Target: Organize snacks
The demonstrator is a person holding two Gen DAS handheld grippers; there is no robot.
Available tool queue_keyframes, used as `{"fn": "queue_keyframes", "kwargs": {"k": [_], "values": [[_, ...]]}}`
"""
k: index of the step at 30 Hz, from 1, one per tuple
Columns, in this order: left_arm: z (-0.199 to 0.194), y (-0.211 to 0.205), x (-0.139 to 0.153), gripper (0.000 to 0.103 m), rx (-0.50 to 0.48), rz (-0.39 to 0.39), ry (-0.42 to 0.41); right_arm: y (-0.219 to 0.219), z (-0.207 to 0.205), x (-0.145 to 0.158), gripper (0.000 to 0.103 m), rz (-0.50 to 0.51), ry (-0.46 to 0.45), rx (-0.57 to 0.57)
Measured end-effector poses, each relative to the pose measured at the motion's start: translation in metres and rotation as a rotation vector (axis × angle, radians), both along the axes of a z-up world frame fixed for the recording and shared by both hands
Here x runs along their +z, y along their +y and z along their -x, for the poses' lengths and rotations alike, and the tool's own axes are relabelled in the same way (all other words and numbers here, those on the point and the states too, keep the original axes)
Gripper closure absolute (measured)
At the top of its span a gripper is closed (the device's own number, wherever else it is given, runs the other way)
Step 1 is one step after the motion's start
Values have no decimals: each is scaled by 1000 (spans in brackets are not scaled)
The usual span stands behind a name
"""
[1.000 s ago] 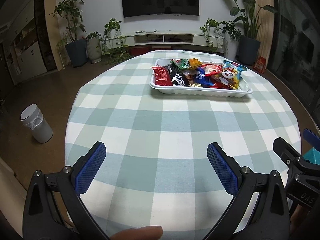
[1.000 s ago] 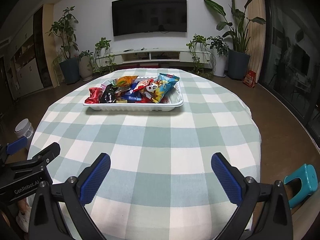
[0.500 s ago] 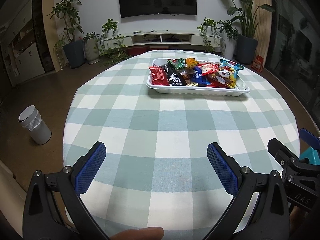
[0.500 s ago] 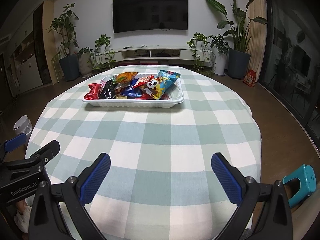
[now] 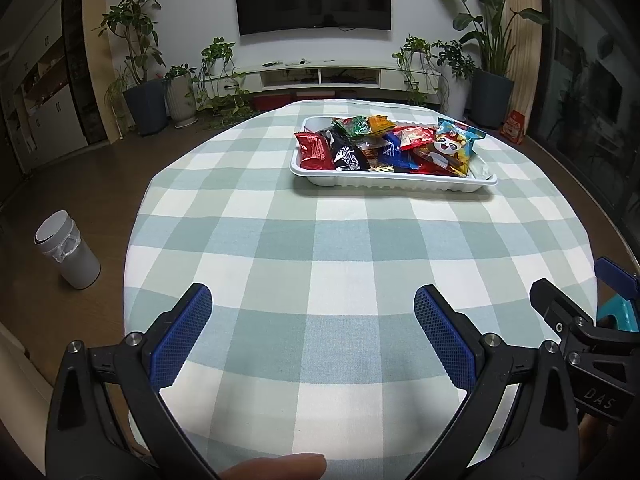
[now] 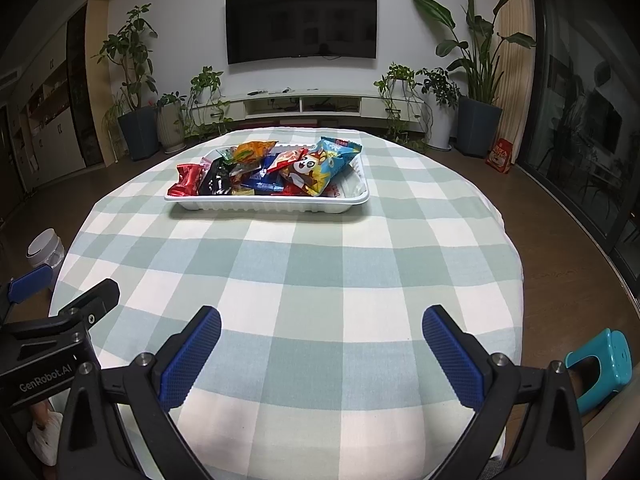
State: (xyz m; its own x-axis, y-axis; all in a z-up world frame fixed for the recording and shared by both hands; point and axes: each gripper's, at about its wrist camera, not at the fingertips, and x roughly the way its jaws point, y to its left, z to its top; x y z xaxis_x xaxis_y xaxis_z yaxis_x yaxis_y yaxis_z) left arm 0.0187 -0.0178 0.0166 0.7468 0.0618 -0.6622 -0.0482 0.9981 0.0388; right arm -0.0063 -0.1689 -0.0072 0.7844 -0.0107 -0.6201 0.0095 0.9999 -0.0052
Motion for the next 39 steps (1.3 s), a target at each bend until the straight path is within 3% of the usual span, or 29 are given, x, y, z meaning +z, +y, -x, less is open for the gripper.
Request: {"fn": "queue_keyframes", "kwargs": {"k": [25,39], "values": [[0,-2,0,0,-3,11,2,1,1,0,0,3,2,1],[-3,-8,-2,1,-6,60,12,1,2,1,0,4,3,2]]}}
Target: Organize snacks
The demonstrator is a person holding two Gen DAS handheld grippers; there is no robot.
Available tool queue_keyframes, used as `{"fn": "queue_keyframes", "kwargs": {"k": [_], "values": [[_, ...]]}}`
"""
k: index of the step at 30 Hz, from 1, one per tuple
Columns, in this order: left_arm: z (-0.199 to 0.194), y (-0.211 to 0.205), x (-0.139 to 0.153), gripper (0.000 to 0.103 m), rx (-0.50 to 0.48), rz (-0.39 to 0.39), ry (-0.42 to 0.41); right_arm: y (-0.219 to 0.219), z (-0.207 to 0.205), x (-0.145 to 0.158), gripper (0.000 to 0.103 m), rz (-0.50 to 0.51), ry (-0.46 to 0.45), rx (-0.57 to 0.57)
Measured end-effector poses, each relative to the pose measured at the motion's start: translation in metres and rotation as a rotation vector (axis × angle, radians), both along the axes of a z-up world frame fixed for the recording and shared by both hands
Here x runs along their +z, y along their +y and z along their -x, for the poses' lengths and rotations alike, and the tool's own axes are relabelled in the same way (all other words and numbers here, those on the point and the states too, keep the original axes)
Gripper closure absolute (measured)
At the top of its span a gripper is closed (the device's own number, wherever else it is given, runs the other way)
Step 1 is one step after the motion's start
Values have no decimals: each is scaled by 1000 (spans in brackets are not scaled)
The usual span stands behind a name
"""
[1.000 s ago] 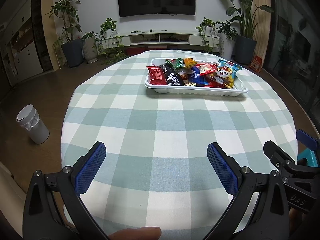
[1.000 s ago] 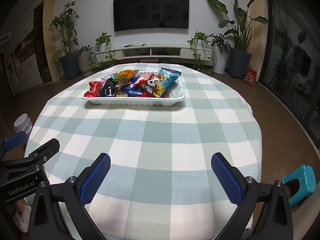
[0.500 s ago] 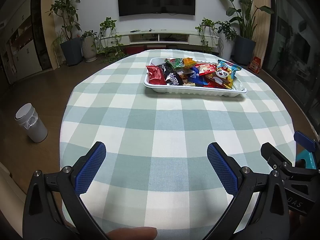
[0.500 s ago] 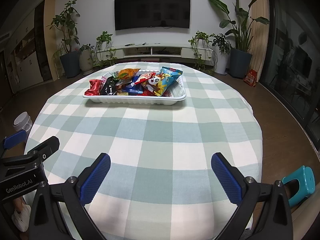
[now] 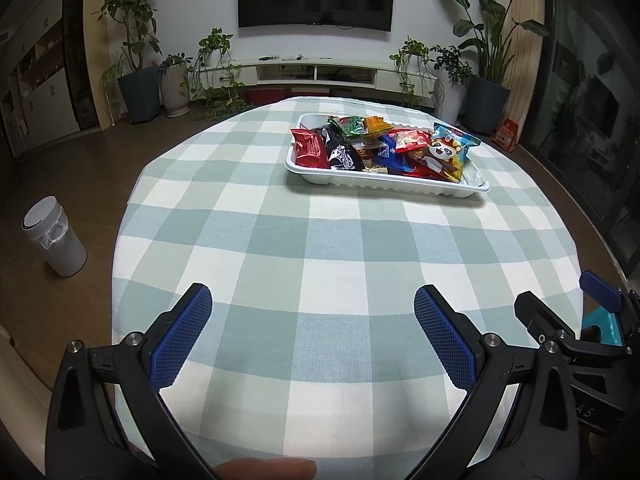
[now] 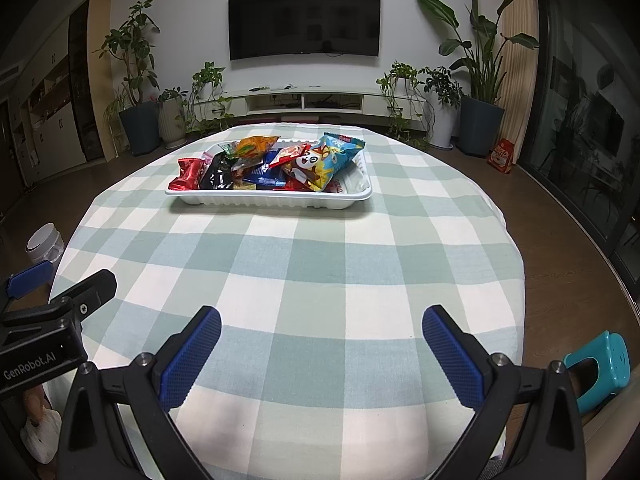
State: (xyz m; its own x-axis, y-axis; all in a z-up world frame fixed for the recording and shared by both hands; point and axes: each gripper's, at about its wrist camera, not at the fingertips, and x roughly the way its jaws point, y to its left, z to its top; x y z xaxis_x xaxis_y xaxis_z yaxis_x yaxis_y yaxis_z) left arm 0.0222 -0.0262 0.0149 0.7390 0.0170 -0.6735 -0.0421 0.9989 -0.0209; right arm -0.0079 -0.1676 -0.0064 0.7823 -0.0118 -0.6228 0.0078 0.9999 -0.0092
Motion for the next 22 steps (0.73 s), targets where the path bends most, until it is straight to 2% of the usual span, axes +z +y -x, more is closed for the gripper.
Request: {"fn": "queue_keyframes", "kwargs": {"k": [14,22], "values": [[-2,-1,-1,0,-15,5,2,0,0,1,0,1,1,0],[6,4,3,0,-28,-4,-31,0,0,2,0,0,3,-2]]}}
